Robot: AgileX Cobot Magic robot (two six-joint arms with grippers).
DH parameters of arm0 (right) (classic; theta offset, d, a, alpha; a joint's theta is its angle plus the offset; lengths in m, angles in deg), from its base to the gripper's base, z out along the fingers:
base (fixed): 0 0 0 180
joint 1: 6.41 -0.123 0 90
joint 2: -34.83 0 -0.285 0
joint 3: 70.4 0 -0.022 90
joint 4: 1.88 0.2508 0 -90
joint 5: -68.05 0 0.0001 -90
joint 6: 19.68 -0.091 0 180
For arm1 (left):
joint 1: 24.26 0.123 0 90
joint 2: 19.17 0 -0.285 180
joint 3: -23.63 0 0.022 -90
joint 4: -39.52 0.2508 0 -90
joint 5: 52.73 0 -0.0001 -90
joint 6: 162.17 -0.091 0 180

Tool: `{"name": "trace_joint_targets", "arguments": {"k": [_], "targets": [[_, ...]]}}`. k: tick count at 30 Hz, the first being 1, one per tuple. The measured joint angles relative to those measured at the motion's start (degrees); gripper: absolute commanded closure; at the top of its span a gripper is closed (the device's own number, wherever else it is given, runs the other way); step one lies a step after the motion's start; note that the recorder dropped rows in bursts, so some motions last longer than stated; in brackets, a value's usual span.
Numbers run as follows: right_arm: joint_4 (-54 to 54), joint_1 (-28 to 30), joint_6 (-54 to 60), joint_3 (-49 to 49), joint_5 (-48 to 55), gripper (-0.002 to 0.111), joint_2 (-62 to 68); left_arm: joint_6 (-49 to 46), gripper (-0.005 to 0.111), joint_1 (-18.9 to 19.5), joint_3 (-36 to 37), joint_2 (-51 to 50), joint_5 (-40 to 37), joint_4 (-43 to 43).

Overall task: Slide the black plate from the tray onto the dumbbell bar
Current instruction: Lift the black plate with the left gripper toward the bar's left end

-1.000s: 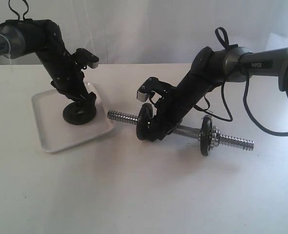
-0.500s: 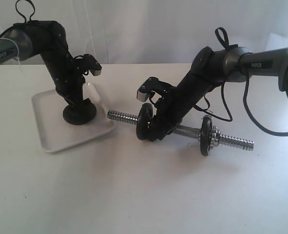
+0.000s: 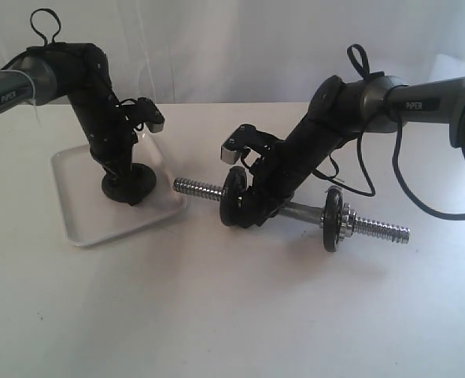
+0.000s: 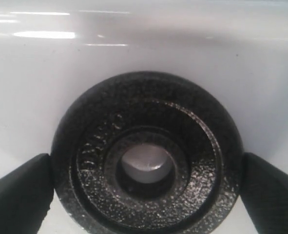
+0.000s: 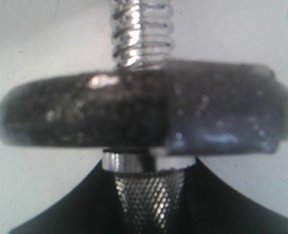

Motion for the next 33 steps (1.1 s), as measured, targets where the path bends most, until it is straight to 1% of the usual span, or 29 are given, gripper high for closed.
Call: {"name": "trace_joint_targets", "arguments": {"k": [8,14,15,16,18,19,21,33], "targets": [[0.0,0.0,0.0,0.0,-0.1,0.108,0.0,0.0,0.002,0.0,-0.1,-0.3,0.1,-0.5],[0.0,0.0,0.0,0.0,-0.1,0.108,0.0,-0.1,0.002,0.1,-0.7,-1.3,1.0,-4.9],[0.0,0.0,0.0,0.0,-0.1,0.108,0.0,-0.1,0.008,0.1,-0.7,-1.4,1.0,-4.9],[0.0,0.0,0.0,0.0,-0.1,0.108,0.0,-0.1,0.022,0.1,-0.7,-1.4,1.0,-4.9],[0.0,0.0,0.0,0.0,-0.1,0.108,0.0,-0.1,0.085,0.1,-0.7,-1.4,1.0,-4.7],[0.0,0.0,0.0,0.0,-0.1,0.108,0.0,-0.1,0.104,0.1,-0.7,-1.4,1.0,-4.6],[0.0,0.0,0.0,0.0,-0.1,0.108,0.0,-0.1,0.107,0.1,-0.7,-1.4,1.0,-4.1],[0.1,0.0,0.0,0.0,0.6,0.108,0.0,1.2,0.107,0.1,-0.6,-0.7,0.6,-4.5]]}}
